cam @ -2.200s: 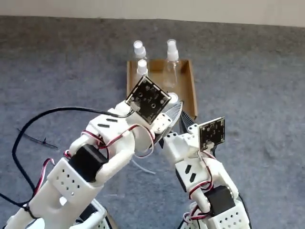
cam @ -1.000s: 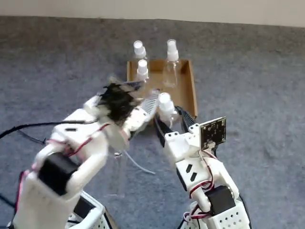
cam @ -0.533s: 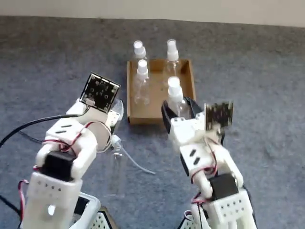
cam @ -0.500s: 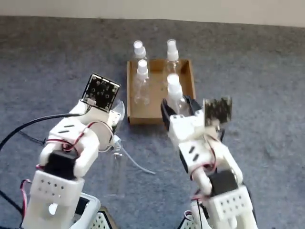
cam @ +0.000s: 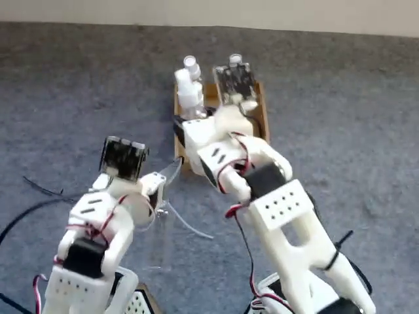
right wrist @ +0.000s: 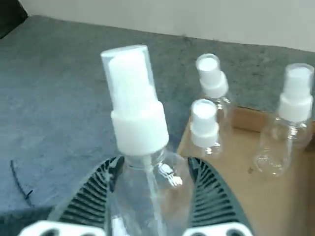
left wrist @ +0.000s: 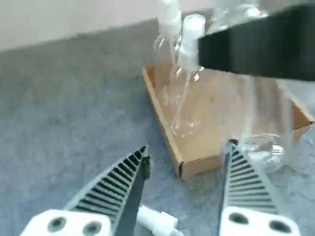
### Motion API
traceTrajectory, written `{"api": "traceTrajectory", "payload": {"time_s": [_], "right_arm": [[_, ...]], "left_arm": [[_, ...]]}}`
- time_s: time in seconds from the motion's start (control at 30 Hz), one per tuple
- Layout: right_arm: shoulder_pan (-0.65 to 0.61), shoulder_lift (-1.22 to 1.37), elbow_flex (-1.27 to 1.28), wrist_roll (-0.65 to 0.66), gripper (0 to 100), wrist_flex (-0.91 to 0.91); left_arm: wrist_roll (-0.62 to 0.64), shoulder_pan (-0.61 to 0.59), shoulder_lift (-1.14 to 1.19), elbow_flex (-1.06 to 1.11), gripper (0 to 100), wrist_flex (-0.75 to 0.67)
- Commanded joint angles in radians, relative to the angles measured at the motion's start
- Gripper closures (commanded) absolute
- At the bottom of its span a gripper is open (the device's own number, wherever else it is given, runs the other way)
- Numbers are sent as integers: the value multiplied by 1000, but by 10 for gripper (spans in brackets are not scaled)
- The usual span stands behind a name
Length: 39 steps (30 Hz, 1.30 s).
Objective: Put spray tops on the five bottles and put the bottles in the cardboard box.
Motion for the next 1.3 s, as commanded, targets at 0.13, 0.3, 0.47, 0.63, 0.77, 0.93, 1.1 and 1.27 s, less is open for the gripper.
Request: {"api": "traceTrajectory", "payload": {"time_s": [0.13,0.3,0.47,0.63,0.77,0.93,1.1,1.27], "right_arm": [[-68,87,-266,-12,994,170],[-68,87,-272,-9,994,229],[-64,85,-278,-6,994,320],[-36,85,-278,-5,994,332],[-1,85,-277,-5,994,338],[21,85,-277,66,994,344],[145,97,-271,75,994,217],[206,97,-269,74,994,58]], "left_arm": [[-78,96,-170,67,772,-2],[-81,93,-111,79,772,-48],[-117,33,10,94,773,-160],[-117,15,71,93,773,-192],[-121,12,70,93,773,-192],[-121,12,70,94,773,-189],[-124,10,70,94,773,-189],[-124,-93,70,94,816,-196]]}}
